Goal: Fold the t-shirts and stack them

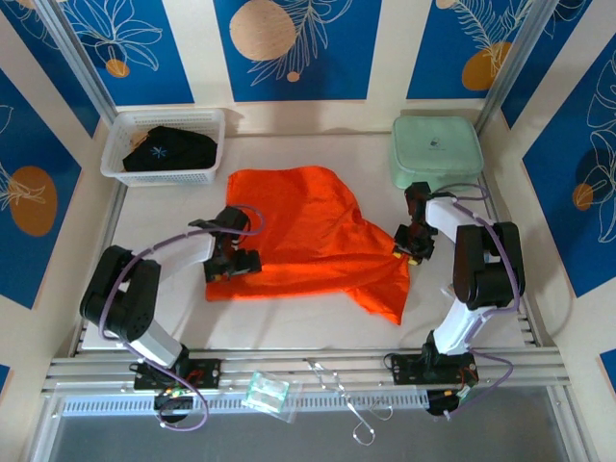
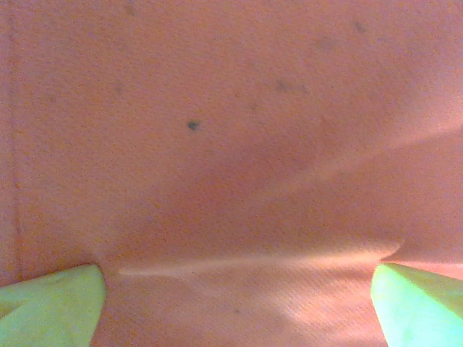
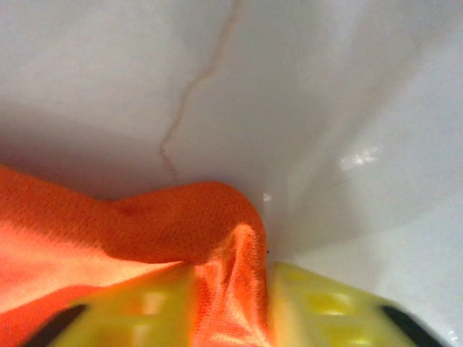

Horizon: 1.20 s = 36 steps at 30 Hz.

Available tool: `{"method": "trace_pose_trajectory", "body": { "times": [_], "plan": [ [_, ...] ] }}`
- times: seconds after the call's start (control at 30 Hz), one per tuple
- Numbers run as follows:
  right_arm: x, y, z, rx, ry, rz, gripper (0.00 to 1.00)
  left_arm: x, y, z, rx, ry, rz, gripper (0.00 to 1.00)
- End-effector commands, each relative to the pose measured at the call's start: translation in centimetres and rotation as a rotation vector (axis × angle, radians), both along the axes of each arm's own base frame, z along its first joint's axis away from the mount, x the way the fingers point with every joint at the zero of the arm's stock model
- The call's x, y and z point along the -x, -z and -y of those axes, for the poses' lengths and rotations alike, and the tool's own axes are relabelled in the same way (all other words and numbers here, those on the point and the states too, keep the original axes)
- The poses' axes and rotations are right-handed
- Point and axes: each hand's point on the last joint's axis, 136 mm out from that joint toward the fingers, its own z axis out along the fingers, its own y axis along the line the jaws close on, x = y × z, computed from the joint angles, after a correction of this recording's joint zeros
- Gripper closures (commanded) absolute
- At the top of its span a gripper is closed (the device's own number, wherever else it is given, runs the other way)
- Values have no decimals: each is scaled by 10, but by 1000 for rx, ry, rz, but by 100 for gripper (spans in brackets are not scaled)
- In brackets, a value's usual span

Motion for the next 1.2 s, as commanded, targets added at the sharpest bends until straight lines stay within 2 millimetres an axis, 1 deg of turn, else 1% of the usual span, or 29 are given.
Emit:
{"method": "trace_pose_trajectory", "body": {
  "times": [0.0,0.07,0.17,0.23,0.3,0.33,0.4,0.47,0.53,0.6,0.63,0.73,0.83,0.93,1.03,1.07,1.17],
  "plan": [
    [-13,-39,-15,-32,-64,102,55,4,-33,12,32,16,14,0],
    [-22,-62,-26,-43,-121,160,50,-7,-56,17,40,30,66,1],
    [-42,-90,-50,-88,-222,241,48,-26,-87,19,30,44,137,0],
    [-58,-101,-68,-130,-283,275,49,-37,-99,20,14,48,170,0],
    [-76,-105,-84,-152,-338,290,49,-46,-101,19,-9,48,184,0],
    [-87,-107,-92,-156,-366,300,47,-50,-99,19,-20,45,188,0],
    [-108,-103,-106,-166,-413,308,45,-54,-90,20,-29,40,183,0],
    [-129,-96,-118,-180,-447,309,44,-53,-77,21,-31,30,163,0],
    [-149,-86,-128,-199,-478,308,43,-49,-62,21,-22,20,139,0],
    [-164,-75,-138,-215,-507,305,37,-44,-53,21,-13,15,127,1],
    [-171,-69,-143,-228,-524,300,37,-40,-49,21,-11,13,120,0],
    [-183,-50,-154,-247,-547,272,38,-32,-44,16,-17,15,107,0],
    [-185,-31,-162,-269,-557,236,40,-25,-43,10,-35,18,103,0],
    [-186,-19,-168,-293,-558,218,45,-22,-44,8,-35,16,106,0],
    [-187,-16,-169,-299,-556,220,52,-21,-46,9,-24,15,109,0],
    [-187,-16,-169,-297,-556,222,57,-21,-47,10,-22,17,109,0],
    [-189,-24,-169,-293,-564,240,81,-21,-49,10,-16,18,113,0]
  ]
}}
